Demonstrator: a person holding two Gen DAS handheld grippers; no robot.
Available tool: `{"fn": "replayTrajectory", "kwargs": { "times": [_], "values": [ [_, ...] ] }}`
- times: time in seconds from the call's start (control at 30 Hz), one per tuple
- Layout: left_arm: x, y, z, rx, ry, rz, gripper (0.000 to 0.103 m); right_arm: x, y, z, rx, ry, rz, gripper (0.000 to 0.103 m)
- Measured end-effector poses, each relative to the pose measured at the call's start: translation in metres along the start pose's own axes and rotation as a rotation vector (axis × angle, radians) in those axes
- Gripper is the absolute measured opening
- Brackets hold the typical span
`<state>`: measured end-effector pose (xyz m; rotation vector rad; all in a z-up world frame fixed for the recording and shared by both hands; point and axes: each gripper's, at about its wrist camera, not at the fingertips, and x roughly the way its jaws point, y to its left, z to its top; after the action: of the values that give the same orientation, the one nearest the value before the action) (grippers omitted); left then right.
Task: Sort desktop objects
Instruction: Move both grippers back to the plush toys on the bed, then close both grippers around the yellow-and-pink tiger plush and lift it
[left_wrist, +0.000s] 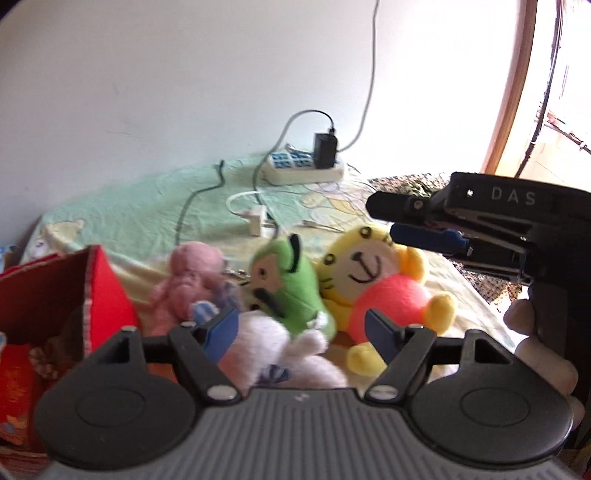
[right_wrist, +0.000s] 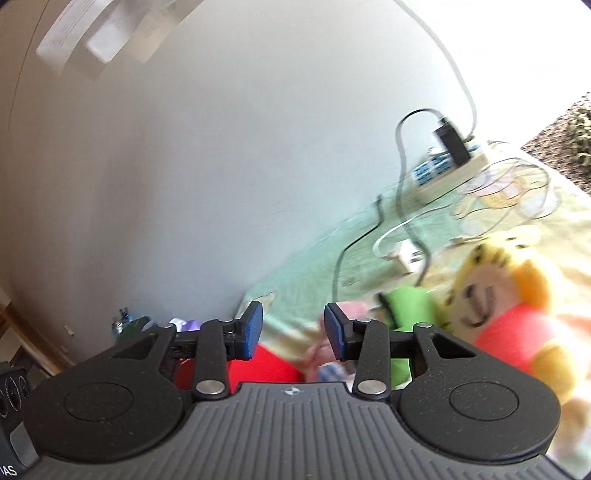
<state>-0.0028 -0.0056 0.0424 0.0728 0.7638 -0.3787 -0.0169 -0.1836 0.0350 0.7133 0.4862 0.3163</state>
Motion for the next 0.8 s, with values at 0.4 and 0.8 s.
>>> {"fn": "replayTrajectory", "kwargs": {
  "times": [0.4,0.8],
  "values": [
    [0.104,-0.046,0.014,-0.136,0.21,-0.106,0.08,-0.027,-0.115,0.023,0.135,0.092,-0.141,0.056],
    [0.135,-0.053,0.018,-0.087,0.246,-0.091,0.092,0.038,-0.154,0.017,0.204,0.299,-0.053,0.06]
  ]
}}
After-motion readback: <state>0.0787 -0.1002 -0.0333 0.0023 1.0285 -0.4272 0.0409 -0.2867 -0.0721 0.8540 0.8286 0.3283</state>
